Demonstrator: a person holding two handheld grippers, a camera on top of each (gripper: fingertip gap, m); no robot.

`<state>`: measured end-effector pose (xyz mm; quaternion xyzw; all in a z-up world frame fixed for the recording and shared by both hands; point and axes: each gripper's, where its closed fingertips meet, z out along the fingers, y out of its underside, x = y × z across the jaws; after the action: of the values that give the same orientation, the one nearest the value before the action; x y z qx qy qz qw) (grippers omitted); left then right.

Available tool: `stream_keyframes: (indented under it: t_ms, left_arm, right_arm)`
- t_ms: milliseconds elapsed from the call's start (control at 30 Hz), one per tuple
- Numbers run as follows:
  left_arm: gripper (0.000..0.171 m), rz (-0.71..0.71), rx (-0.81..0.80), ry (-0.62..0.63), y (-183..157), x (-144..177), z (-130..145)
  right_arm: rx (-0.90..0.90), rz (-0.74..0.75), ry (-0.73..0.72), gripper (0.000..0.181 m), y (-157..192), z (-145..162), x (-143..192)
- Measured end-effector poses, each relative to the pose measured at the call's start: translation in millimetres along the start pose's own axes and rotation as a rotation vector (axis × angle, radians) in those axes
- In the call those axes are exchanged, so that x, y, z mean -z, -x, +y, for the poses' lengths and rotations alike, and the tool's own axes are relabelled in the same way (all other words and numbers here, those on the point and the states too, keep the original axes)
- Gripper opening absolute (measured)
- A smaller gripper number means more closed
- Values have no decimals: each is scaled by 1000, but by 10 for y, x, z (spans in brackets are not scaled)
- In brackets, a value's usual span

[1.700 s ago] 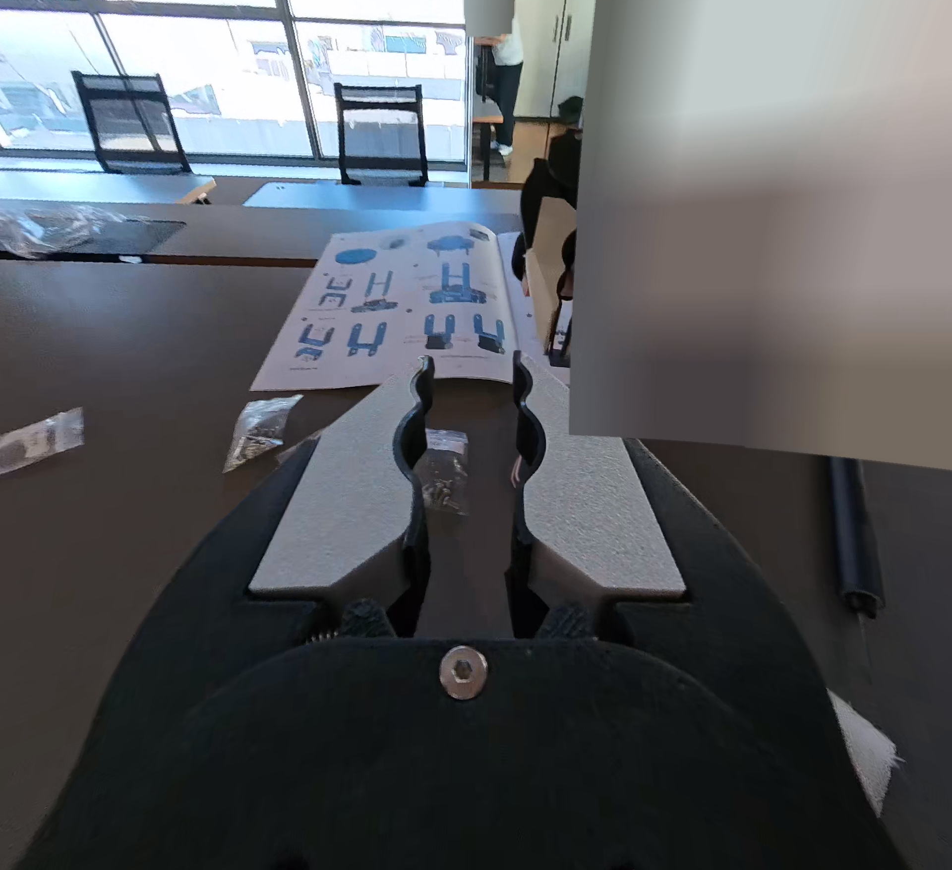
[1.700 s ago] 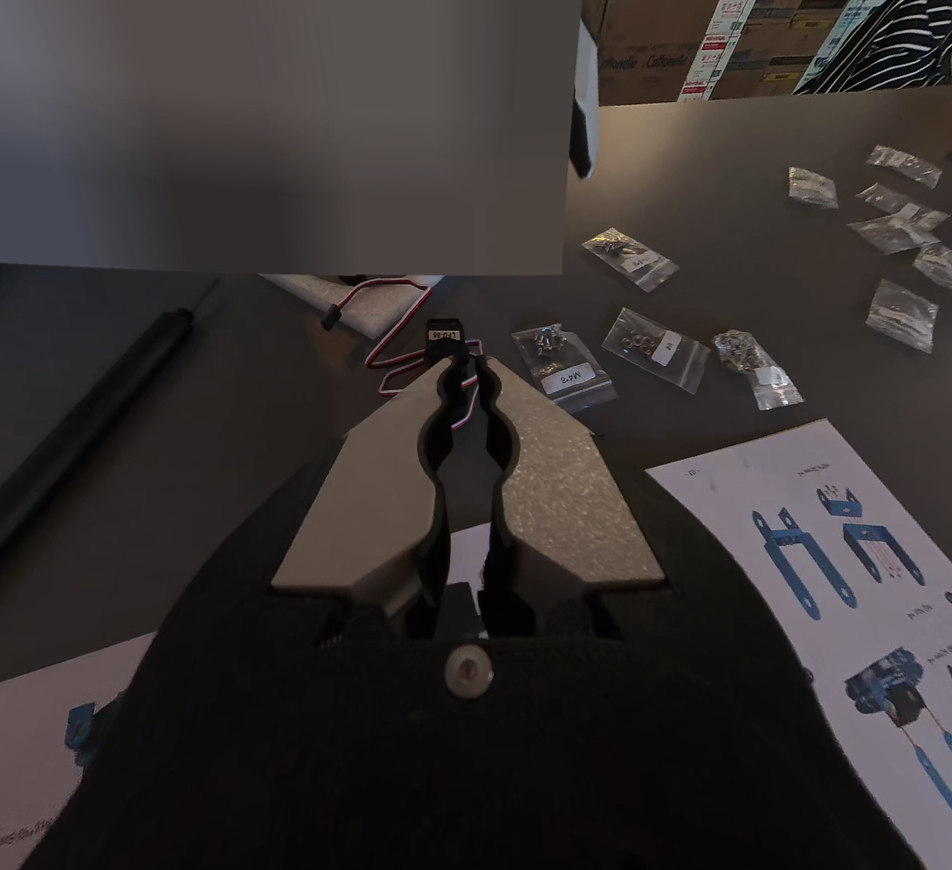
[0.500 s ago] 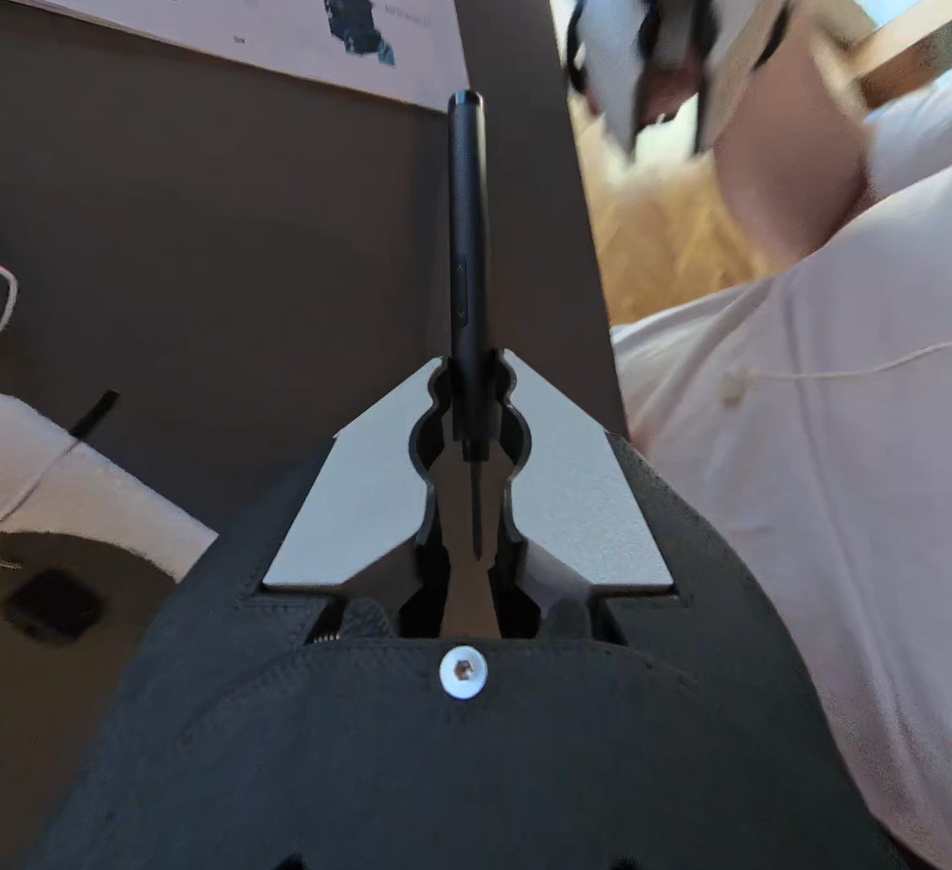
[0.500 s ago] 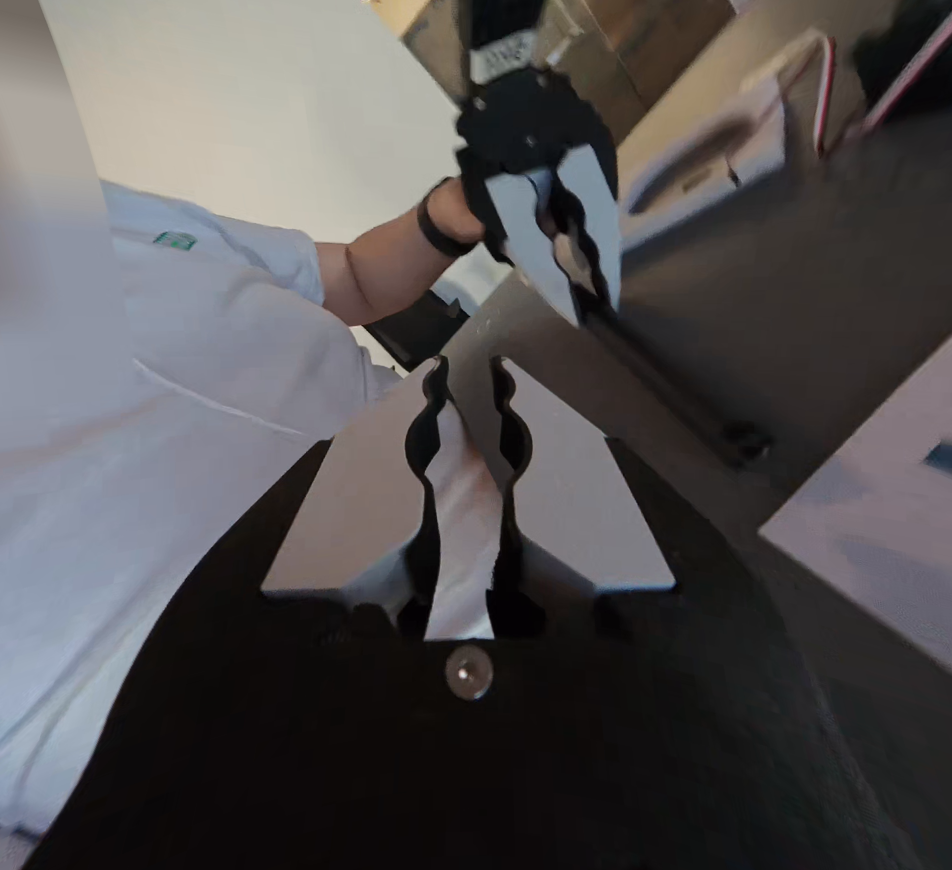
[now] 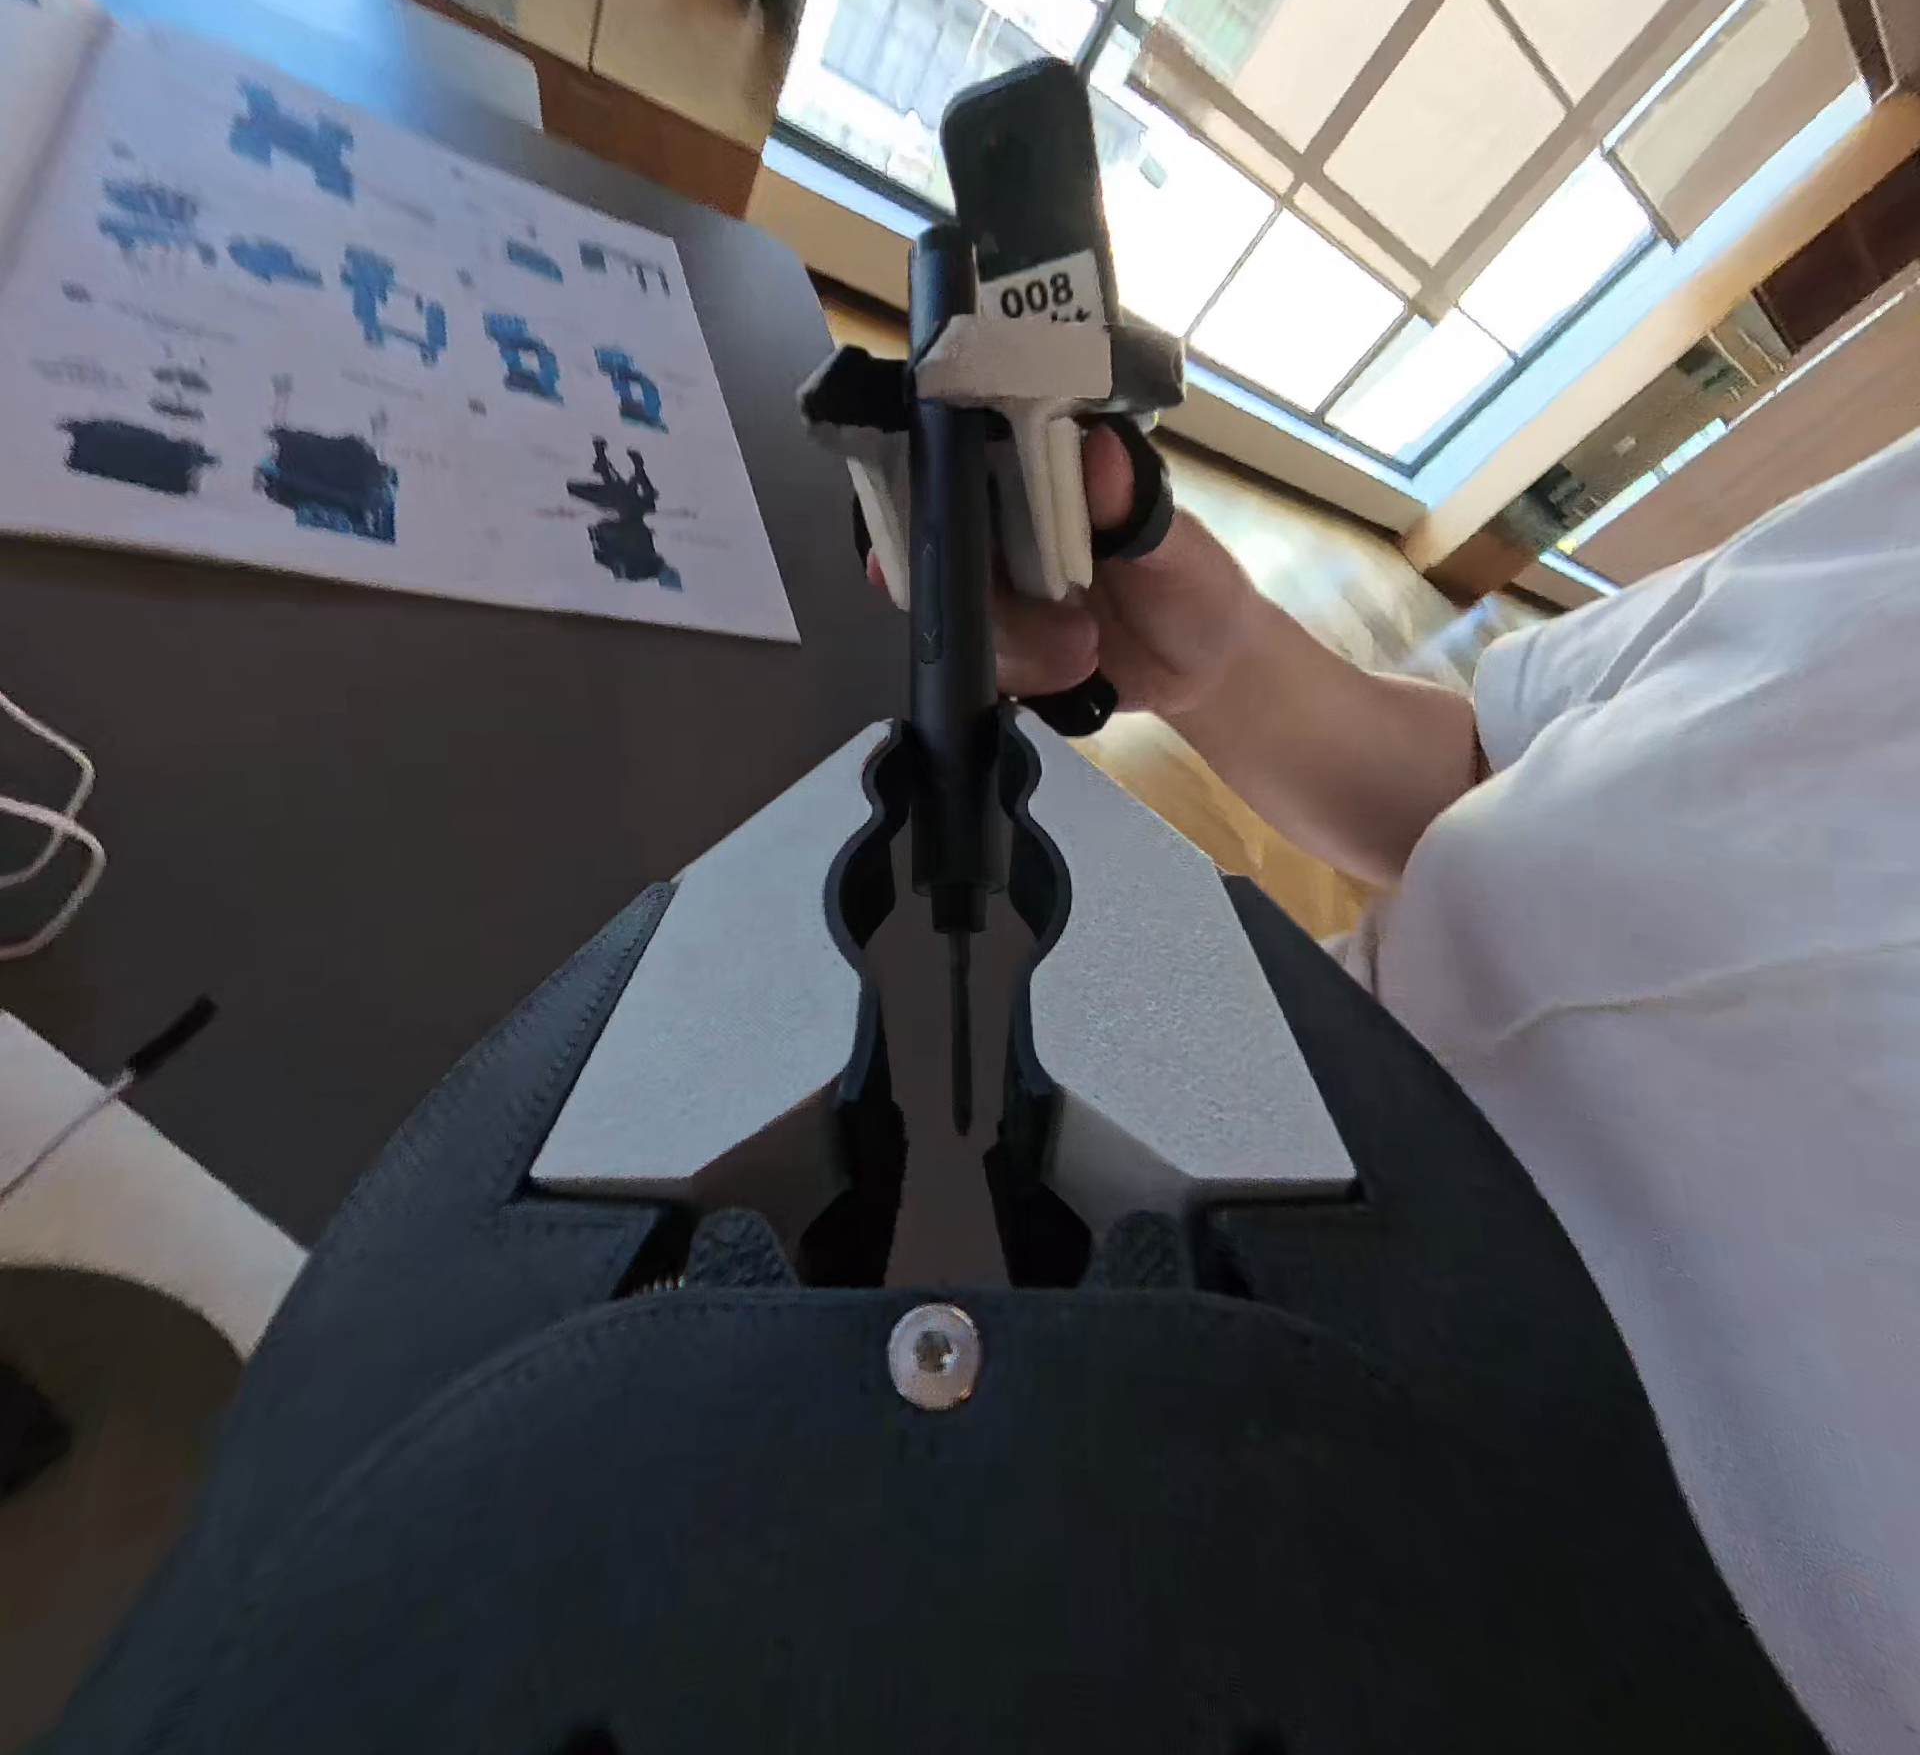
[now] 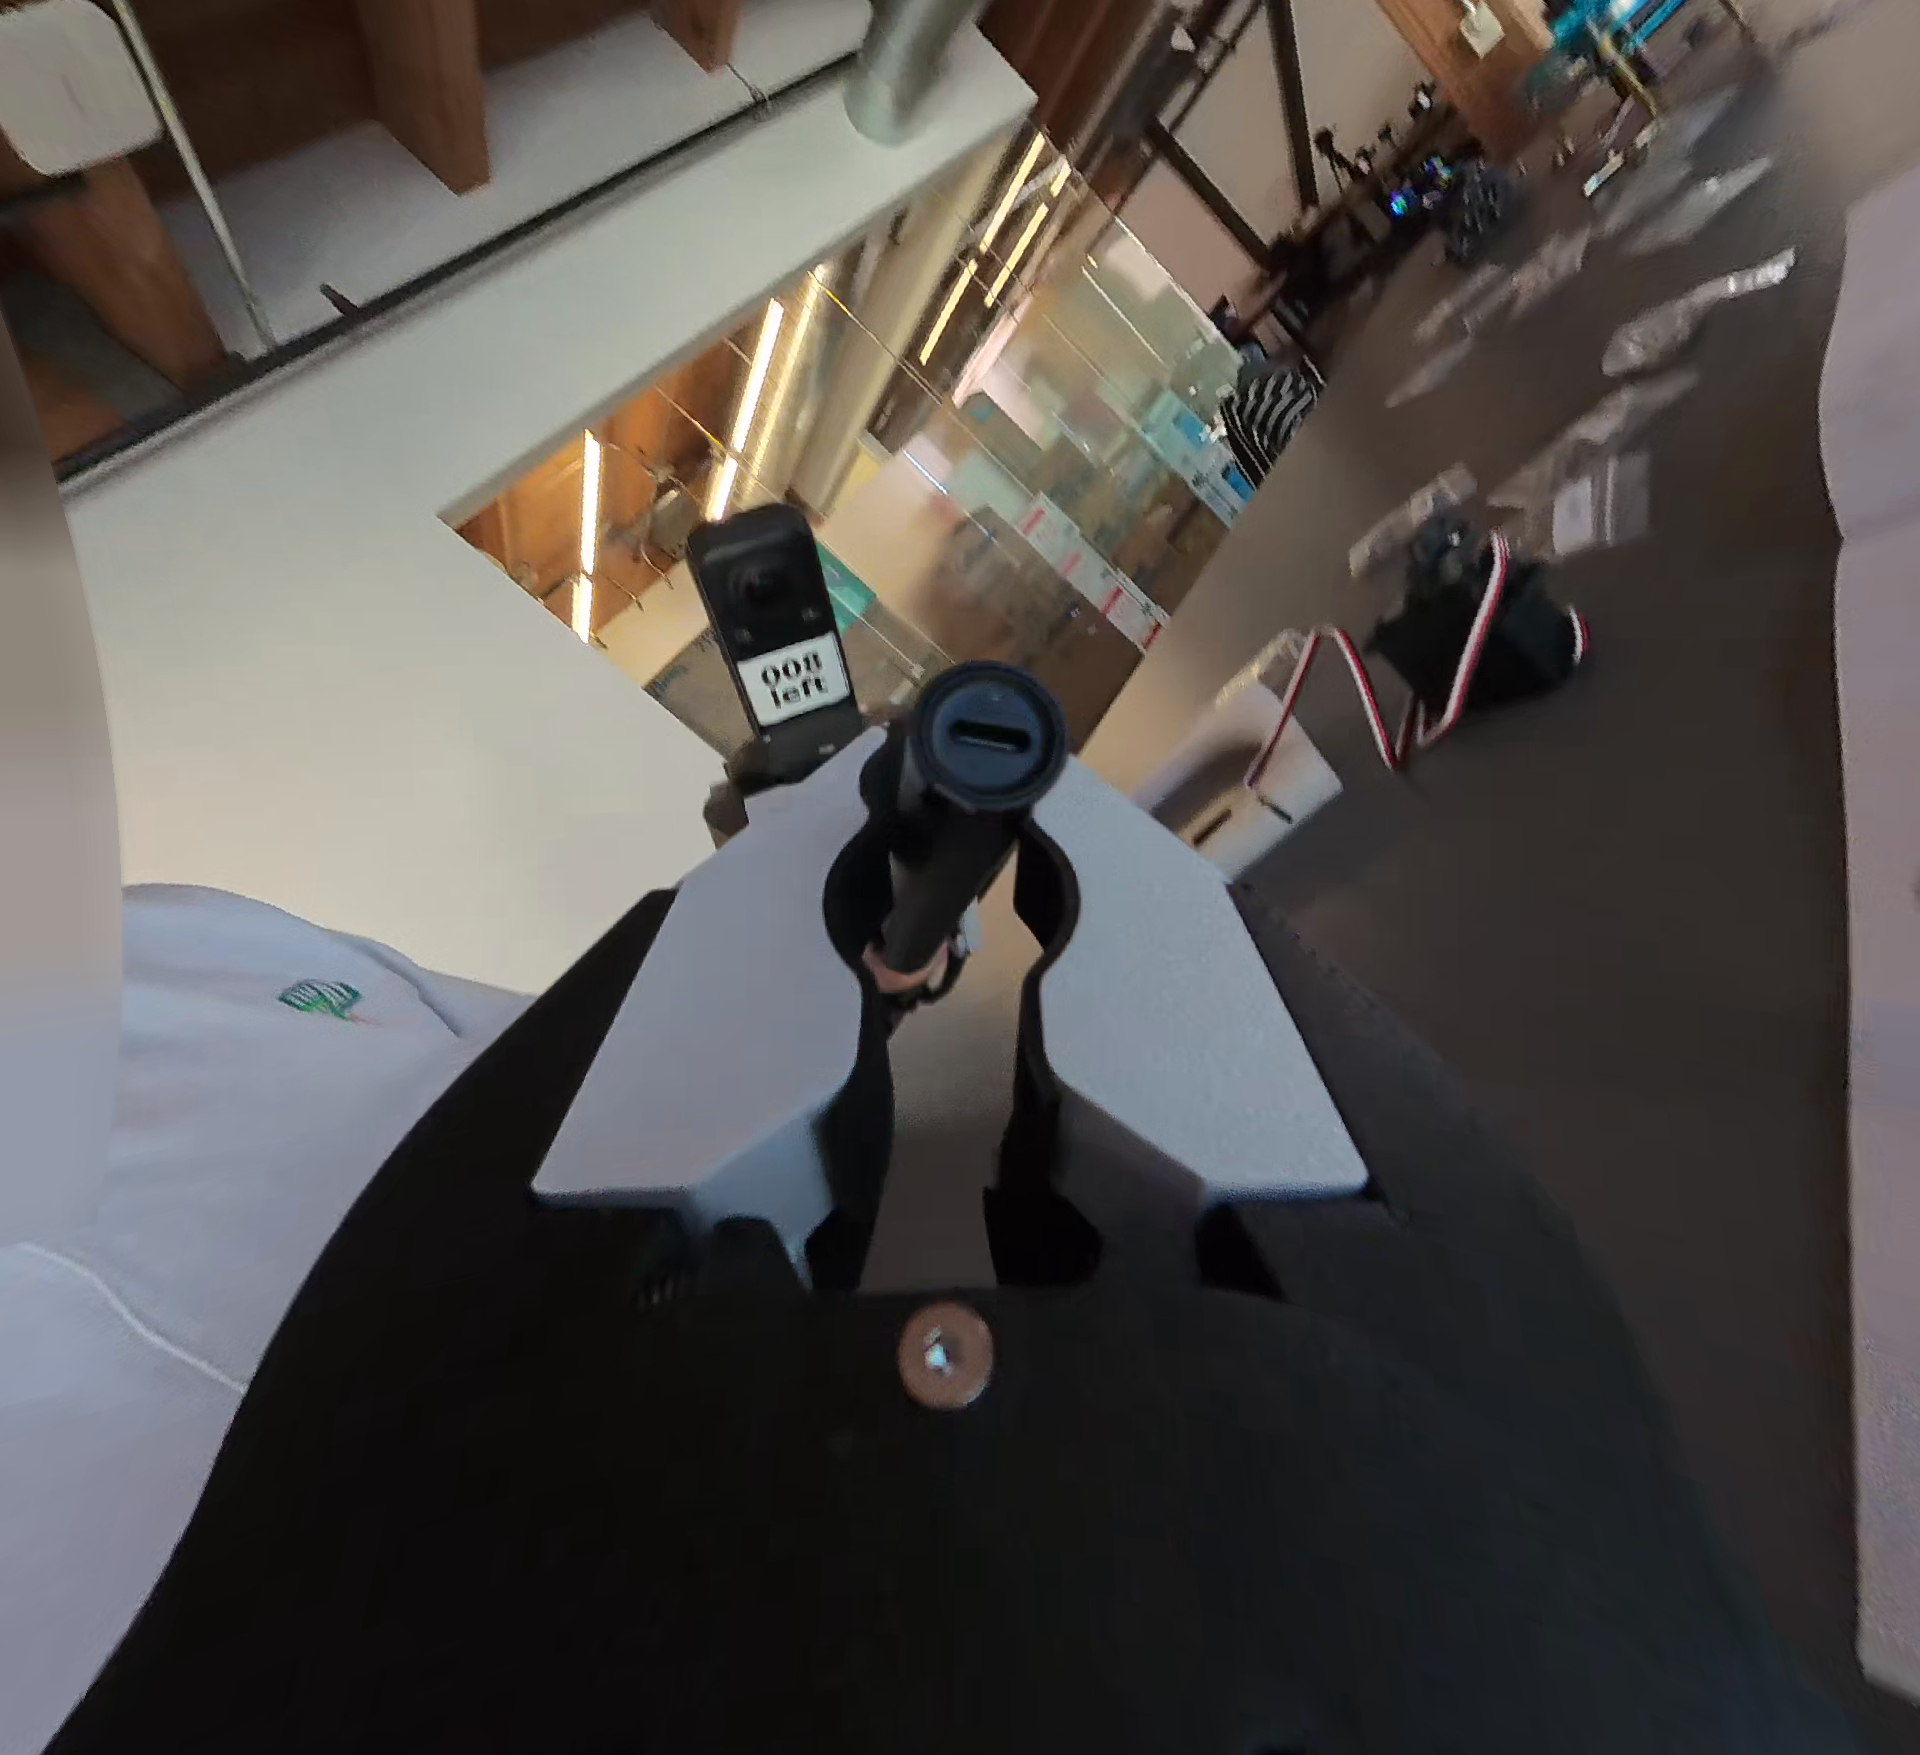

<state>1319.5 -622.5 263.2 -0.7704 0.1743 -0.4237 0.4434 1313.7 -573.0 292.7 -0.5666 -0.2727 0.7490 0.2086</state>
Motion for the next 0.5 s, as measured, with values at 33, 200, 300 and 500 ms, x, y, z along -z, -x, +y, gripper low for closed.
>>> stream_keyframes:
  t_ms: [33, 200, 300, 500]
  left_arm:
    - [14, -6, -6, -27, 8, -18, -68]
    - [15, -54, 11, -169, 203, -132, -409]
    - [14, -82, -50, -208, 360, -209, -639]
    - [44, -199, -287, -201, 821, 79, -1498]
  right_arm:
    - [7, -17, -16, 16, 17, -77, -18]
    - [51, -83, -6, 11, -28, -426, -146]
    - [77, -166, 87, 11, -66, -695, -286]
    - [429, -274, 442, 10, 10, -1373, -839]
